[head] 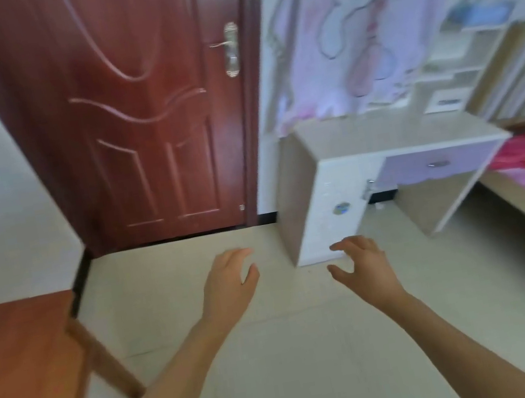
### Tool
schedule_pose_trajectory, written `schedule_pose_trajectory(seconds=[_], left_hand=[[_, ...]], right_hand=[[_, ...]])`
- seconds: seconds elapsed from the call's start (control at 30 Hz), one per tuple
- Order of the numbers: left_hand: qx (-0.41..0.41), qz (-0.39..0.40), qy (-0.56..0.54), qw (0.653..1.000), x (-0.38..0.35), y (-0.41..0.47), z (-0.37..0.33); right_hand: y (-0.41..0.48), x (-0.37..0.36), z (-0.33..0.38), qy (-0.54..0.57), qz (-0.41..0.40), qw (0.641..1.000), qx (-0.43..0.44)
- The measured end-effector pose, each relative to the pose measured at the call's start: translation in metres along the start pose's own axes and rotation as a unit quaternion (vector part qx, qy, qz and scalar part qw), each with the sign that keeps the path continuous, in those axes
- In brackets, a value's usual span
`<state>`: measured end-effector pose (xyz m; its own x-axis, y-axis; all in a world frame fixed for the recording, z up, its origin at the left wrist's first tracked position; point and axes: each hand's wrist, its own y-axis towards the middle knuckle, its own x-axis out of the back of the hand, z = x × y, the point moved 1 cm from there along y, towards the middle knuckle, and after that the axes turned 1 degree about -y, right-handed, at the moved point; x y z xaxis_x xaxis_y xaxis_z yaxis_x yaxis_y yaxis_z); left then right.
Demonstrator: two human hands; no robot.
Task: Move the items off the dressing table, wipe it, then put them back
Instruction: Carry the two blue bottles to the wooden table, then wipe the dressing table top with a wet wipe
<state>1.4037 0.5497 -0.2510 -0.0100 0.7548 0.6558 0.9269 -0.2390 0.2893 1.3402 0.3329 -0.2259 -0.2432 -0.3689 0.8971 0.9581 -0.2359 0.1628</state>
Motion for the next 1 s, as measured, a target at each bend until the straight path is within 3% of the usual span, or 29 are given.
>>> schedule_pose_trajectory(seconds=[0.23,0.5,1.0], left_hand=[[-0.141,0.032,-0.043,0.989,-0.070,0.013,-0.159],[-0.286,-0.025,-0.021,0.958,-0.062,0.096,-0.305],[-0.355,-0.099,0.094,0.925,-0.145,0.297,-0.430]], right_hand=[[-0.057,0.154,-0.115,-0.070,-0.102,0.991,-0.044],[-0.033,0.317,-0.158,-0.174,-0.216,0.961,-0.008],[0.127,0.453,-0.265,-0.321,-0.239,0.916,-0.007]])
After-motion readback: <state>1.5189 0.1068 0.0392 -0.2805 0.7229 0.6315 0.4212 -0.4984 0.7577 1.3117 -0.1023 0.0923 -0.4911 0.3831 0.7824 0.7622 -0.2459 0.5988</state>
